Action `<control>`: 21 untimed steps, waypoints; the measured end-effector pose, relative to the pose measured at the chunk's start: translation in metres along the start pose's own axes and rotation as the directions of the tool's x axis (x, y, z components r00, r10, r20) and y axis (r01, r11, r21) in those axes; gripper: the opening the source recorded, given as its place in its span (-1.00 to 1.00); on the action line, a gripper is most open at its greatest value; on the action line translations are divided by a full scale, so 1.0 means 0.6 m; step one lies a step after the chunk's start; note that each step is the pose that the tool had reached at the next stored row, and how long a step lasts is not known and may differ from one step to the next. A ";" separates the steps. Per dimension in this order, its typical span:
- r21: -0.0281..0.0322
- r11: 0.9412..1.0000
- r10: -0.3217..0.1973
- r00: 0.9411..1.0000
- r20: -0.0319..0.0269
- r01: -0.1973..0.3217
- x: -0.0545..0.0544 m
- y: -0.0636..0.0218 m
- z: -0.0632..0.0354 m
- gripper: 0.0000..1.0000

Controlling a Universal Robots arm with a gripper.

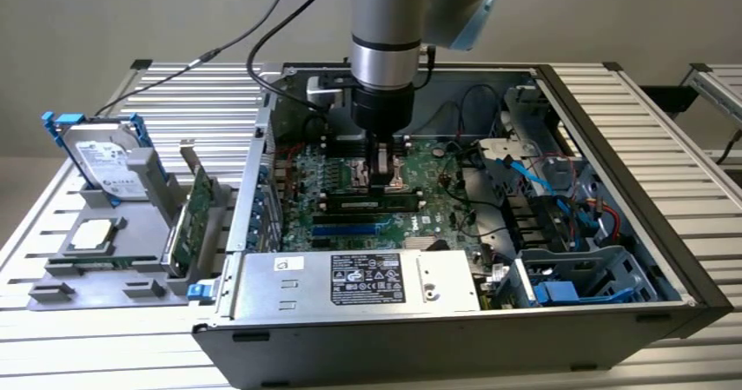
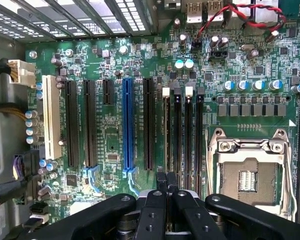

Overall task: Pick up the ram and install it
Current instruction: 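Press down the ram until it locks into place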

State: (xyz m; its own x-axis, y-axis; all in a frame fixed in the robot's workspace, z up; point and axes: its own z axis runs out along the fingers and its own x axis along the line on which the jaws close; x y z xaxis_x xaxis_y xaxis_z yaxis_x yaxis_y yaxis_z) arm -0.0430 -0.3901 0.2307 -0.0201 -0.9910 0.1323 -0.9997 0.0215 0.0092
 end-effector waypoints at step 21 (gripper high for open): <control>-0.006 1.000 0.009 1.000 0.003 -0.009 -0.001 -0.001 0.006 -0.79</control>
State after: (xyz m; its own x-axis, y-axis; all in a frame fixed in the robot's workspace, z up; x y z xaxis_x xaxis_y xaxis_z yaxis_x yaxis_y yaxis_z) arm -0.0426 -0.3898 0.2268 -0.0295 -0.9911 0.1296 -0.9994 0.0315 0.0138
